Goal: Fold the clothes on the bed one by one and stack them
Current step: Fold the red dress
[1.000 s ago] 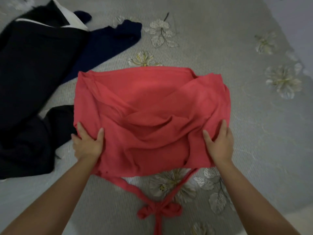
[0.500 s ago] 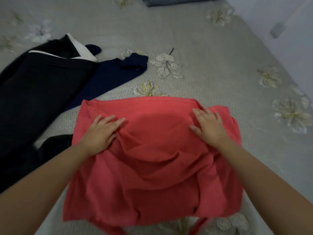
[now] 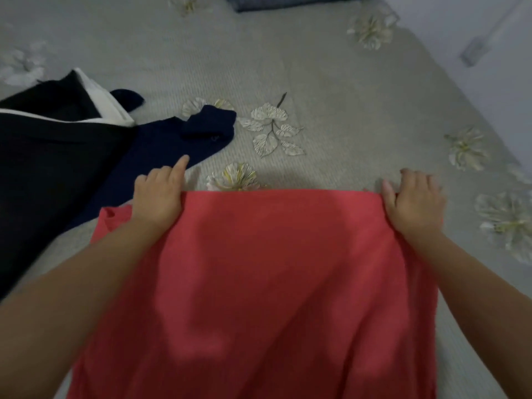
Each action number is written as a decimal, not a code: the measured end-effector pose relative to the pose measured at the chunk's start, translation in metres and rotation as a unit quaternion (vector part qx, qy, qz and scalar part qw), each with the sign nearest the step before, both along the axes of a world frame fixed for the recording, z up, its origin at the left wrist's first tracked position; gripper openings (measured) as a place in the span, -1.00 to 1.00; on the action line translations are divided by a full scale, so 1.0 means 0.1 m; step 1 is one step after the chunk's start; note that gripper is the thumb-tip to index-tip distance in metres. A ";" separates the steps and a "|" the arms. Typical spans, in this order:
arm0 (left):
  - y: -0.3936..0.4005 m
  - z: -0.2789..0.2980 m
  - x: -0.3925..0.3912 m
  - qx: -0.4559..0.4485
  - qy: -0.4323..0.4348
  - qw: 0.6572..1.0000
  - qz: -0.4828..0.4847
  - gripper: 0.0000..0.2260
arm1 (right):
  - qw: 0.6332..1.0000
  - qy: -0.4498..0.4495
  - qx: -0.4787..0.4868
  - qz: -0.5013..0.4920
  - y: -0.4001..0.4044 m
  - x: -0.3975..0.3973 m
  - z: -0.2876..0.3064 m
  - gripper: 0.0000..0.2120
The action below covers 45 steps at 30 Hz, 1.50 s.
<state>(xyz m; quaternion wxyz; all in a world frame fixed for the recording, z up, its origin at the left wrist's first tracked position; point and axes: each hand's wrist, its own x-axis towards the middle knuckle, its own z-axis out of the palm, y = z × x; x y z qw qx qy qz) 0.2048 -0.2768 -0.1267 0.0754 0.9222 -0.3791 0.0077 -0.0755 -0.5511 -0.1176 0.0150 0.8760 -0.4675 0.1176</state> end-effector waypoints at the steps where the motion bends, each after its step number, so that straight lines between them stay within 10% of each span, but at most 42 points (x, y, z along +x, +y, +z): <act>1: -0.03 -0.07 -0.01 0.000 -0.013 1.000 -0.002 -0.51 | 1.000 0.016 -0.001 -0.001 0.01 -0.04 -0.09 -0.36; 9: 0.48 -0.28 -0.57 0.049 0.036 0.990 -0.125 -0.44 | 0.995 0.010 0.065 0.074 0.88 -0.08 -0.19 -0.42; 25: 2.15 -0.04 -1.74 -0.008 0.249 0.931 0.267 -0.38 | 0.980 -0.030 0.100 0.167 3.65 -0.88 -0.34 -0.44; 35: 2.46 0.06 -1.85 0.018 0.243 0.952 0.184 -0.37 | 0.979 -0.050 0.002 0.200 3.38 -0.75 -0.36 -0.30; 45: 3.40 0.29 -3.26 0.108 0.301 0.937 0.137 -0.33 | 0.984 -0.055 0.026 0.165 4.22 -2.26 -0.04 -0.32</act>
